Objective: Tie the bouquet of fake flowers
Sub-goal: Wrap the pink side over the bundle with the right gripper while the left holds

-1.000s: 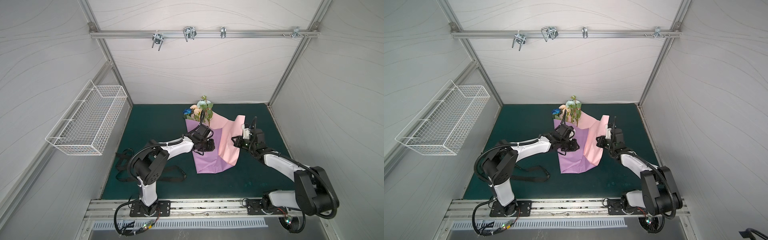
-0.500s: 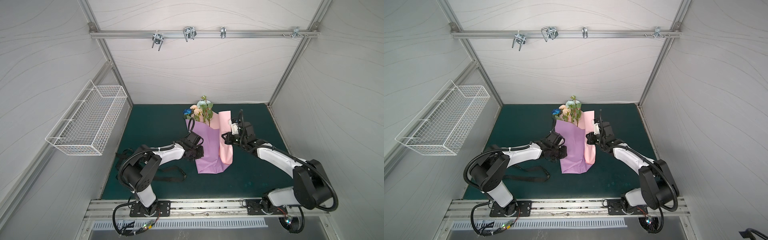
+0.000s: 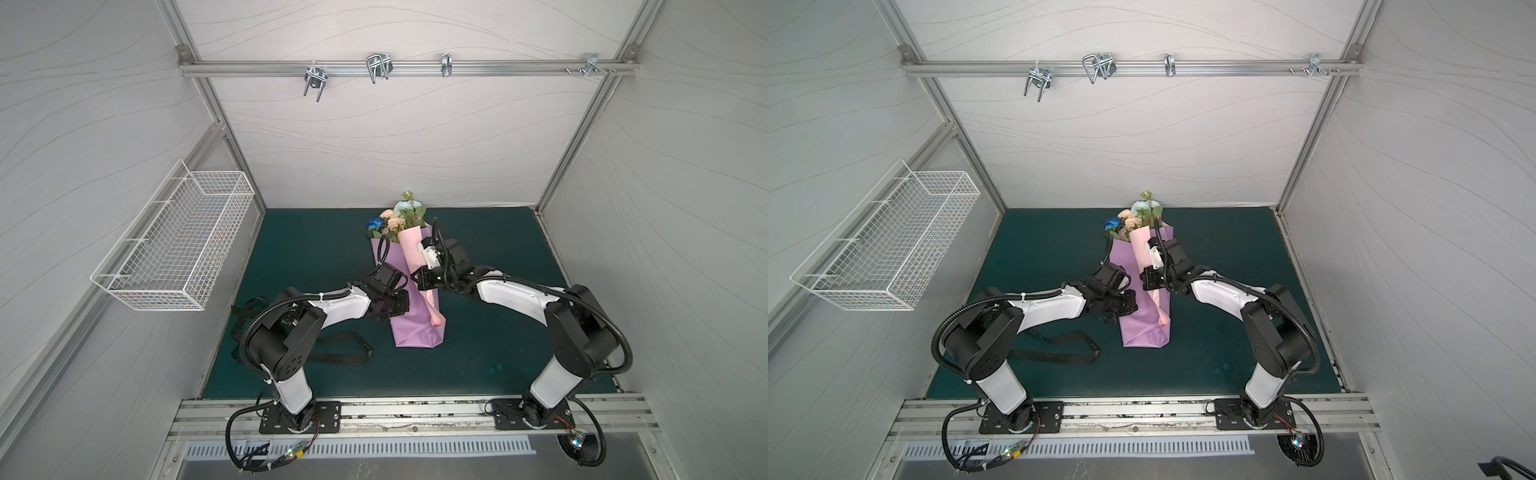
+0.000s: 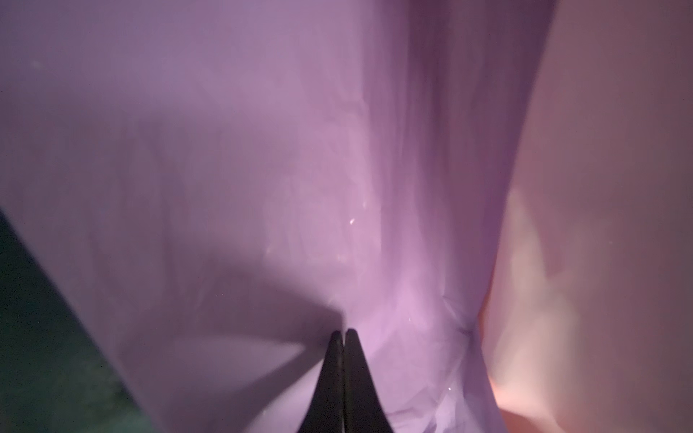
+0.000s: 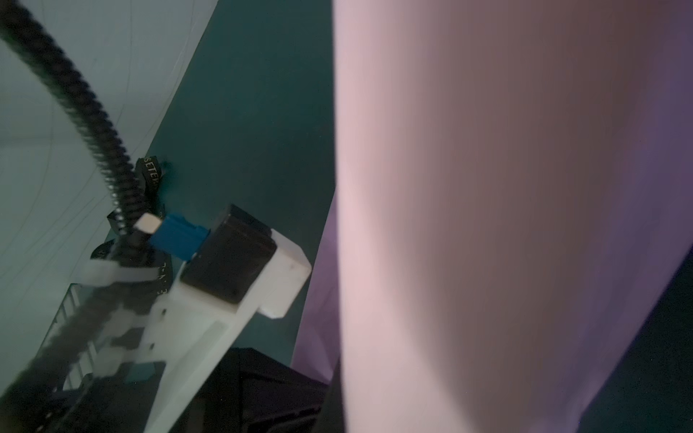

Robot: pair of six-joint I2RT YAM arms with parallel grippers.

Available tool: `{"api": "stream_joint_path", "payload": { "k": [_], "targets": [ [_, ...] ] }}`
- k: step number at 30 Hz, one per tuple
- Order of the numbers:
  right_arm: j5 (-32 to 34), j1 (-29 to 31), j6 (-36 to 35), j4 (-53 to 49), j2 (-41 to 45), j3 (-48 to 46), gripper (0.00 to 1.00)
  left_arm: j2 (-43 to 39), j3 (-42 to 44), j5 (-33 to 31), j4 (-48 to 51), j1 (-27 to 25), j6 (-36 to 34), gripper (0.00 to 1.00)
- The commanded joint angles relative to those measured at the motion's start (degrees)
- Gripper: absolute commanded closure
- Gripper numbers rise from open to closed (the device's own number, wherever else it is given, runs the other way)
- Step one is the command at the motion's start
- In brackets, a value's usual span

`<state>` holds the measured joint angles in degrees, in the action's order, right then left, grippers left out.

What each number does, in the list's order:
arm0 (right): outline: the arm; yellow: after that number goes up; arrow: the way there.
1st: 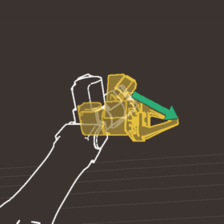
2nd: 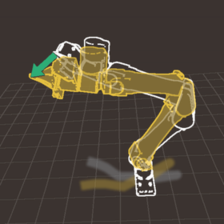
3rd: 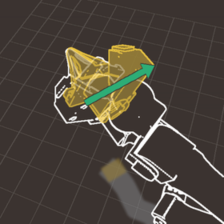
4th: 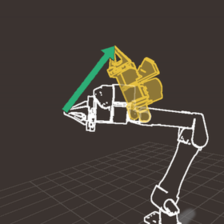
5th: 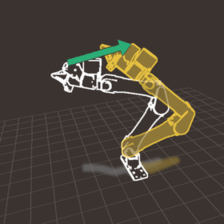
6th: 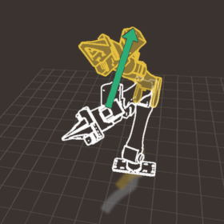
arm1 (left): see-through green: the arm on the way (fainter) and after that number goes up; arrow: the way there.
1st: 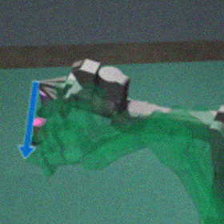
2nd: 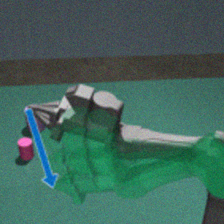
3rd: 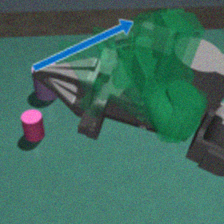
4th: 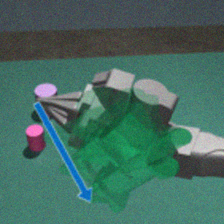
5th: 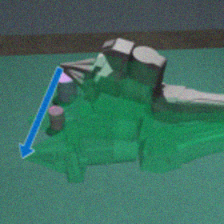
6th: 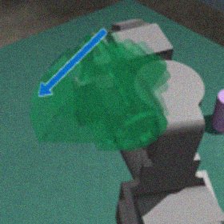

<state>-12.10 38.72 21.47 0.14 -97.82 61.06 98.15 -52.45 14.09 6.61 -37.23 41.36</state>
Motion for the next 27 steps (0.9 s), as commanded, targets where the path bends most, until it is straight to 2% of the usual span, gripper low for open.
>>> {"api": "stream_joint_path", "payload": {
  "k": [1, 4, 9, 12, 14, 18, 21, 24, 27],
  "targets": [
    [1.7, 1.2, 1.6, -2.2, -4.0, 2.8, 1.00, -0.7, 0.1, 0.9, -2.9, -0.1, 1.6, 0.97],
    [1.8, 1.6, 2.5, -2.8, -7.3, 5.1, 1.00, -2.7, 2.0, 1.0, -3.5, -0.1, 3.3, 0.96],
    [2.0, 1.9, 3.0, -3.4, -10.7, 7.7, 0.99, -10.3, 5.1, -4.7, 0.8, 1.3, 6.6, 0.87],
    [2.4, 2.1, 3.0, -3.0, -11.3, 7.8, 0.97, -15.1, 6.1, -7.6, 4.5, 5.4, 9.2, 0.75],
    [2.8, 2.4, 2.7, -2.6, -11.3, 7.7, 0.91, -17.0, 5.2, -8.0, 6.1, 9.3, 9.5, 0.61],
    [3.0, 2.8, 2.2, -1.8, -11.8, 7.9, 0.82, -15.6, -0.5, -5.3, 7.6, 14.5, 6.5, 0.48],
    [3.0, 3.1, 1.8, -1.4, -12.2, 8.4, 0.75, -13.0, -5.2, -4.9, 7.9, 15.4, 5.1, 0.41],
    [3.4, 3.4, 1.7, -1.3, -12.9, 9.0, 0.74, -10.5, -8.4, -4.6, 6.3, 15.9, 5.3, 0.34],
    [3.8, 3.5, 1.7, -0.8, -13.5, 9.3, 0.64, -7.4, -11.7, -3.7, 5.0, 16.4, 5.9, 0.28]
  ]
}}
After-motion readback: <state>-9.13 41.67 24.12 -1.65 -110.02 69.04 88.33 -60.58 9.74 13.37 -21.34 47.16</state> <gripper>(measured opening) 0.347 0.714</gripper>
